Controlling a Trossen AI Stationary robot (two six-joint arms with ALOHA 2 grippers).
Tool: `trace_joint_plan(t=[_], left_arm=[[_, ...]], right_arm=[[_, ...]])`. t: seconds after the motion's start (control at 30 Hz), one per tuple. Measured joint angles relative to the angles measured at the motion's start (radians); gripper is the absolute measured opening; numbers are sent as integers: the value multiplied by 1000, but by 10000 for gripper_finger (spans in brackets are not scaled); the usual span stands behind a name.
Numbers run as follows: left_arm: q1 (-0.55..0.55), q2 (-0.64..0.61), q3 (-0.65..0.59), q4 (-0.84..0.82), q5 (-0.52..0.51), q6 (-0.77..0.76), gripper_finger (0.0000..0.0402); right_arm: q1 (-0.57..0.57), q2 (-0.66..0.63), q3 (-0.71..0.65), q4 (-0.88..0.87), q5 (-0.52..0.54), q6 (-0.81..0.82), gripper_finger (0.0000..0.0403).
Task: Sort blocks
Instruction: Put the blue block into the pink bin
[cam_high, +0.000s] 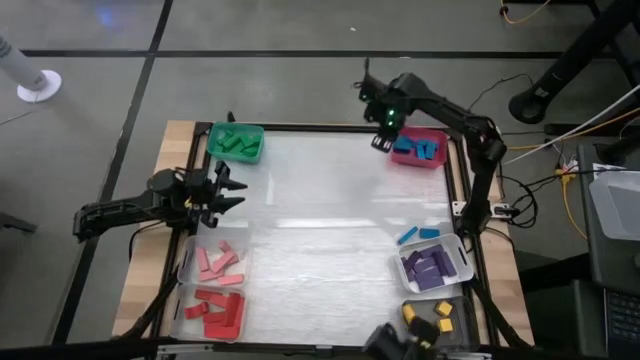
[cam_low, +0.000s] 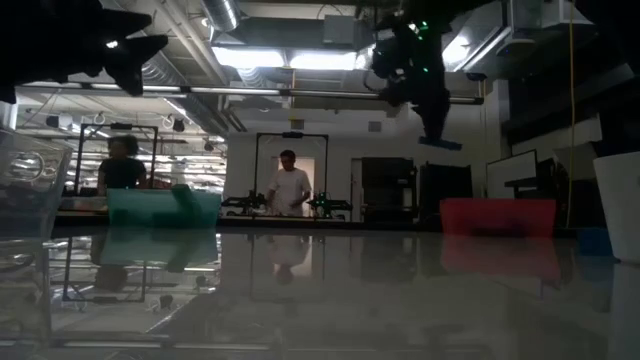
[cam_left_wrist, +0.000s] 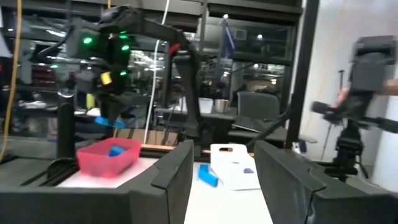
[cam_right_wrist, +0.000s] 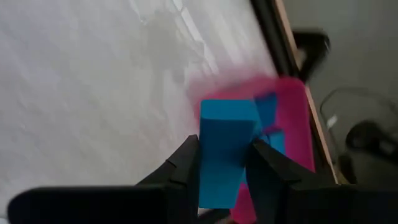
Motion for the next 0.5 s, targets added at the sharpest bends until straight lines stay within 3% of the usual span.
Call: trace_joint_plan(t=[0.27, 0.5], left_arm=[[-1, -1, 0, 10, 49, -24, 159], [-1, -1, 0, 5, 65, -15, 159]], right_arm=[[-152, 0, -1, -40, 0, -1, 123], [-209, 0, -1, -35, 0, 7, 151]])
